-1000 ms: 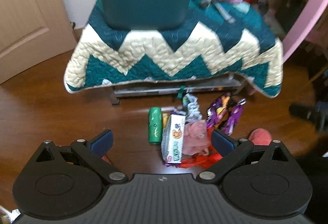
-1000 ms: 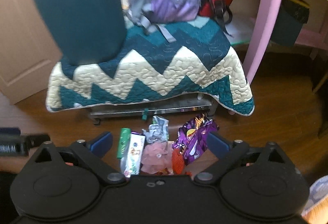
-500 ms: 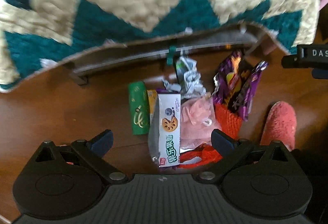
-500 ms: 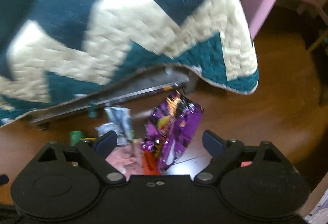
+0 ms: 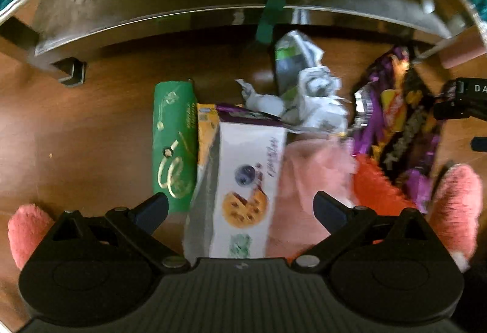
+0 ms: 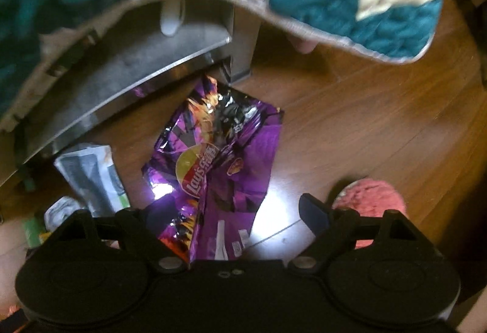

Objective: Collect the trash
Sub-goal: 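Lower the left tool onto the white cookie box while the right tool reaches the purple chip bags, then close the left tool on the cookie box while the right tool grips the chip bags, lift both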

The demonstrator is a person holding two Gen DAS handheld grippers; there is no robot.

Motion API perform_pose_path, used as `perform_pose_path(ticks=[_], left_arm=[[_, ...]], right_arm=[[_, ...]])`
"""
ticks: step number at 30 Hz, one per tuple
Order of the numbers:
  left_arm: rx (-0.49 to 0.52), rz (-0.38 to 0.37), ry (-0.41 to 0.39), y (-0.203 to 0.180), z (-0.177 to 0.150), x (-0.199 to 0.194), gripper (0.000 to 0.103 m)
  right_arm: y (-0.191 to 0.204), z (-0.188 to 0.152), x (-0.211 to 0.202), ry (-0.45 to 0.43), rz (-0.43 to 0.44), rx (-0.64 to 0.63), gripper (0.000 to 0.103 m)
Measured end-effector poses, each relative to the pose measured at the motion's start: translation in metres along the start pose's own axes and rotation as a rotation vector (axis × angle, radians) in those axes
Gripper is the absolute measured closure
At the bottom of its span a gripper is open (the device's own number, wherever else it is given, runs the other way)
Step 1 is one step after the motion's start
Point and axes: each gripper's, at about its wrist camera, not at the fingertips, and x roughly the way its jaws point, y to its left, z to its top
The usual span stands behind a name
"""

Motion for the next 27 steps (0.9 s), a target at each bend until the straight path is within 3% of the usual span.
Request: perform_pose_path(ticks=[7,11,14,16,18,20,21,22,27], left_arm=[[-0.021,-0.001,0.032,0.011,0.006,0.033,0.002],[-0.057,-0.017,0.056,0.017,0.003,0.041,0.014],[-0.093,-0.027,0.073,0.022,0.002,0.043,0.027],[-0.090,-0.017,0.084,0.022,0.002,0.044,0.050],[-0.085,-0.008,0.101,0.021,0.001,0.045,0.058],[-0.080,-0.025,0.091,0.021,0.000,0.041,0.059],[-0.073,-0.027,0.085,0.020,0.000,0.038,0.061],[-0.063,-0.027,0.078,0.019,-0.001,0.035,0.061],[-0.056,-0.008,0.057,0.016,-0.004,0.016,0.062]], right_arm=[[0.012,0.002,0.042,0.025,-0.008,-0.003,0.018],[0.012,0.002,0.058,0.044,-0.015,0.006,0.022],[0.009,0.001,0.067,0.059,-0.037,0.021,0.033],[0.007,-0.001,0.068,0.062,-0.040,0.026,0.048],[0.005,-0.001,0.067,0.062,-0.049,0.020,0.056],[0.003,-0.001,0.063,0.062,-0.052,0.014,0.073],[0.001,0.000,0.061,0.064,-0.053,0.015,0.089],[0.000,0.000,0.057,0.064,-0.055,0.016,0.094],[-0.009,-0.002,0.026,0.036,-0.049,0.005,0.098]])
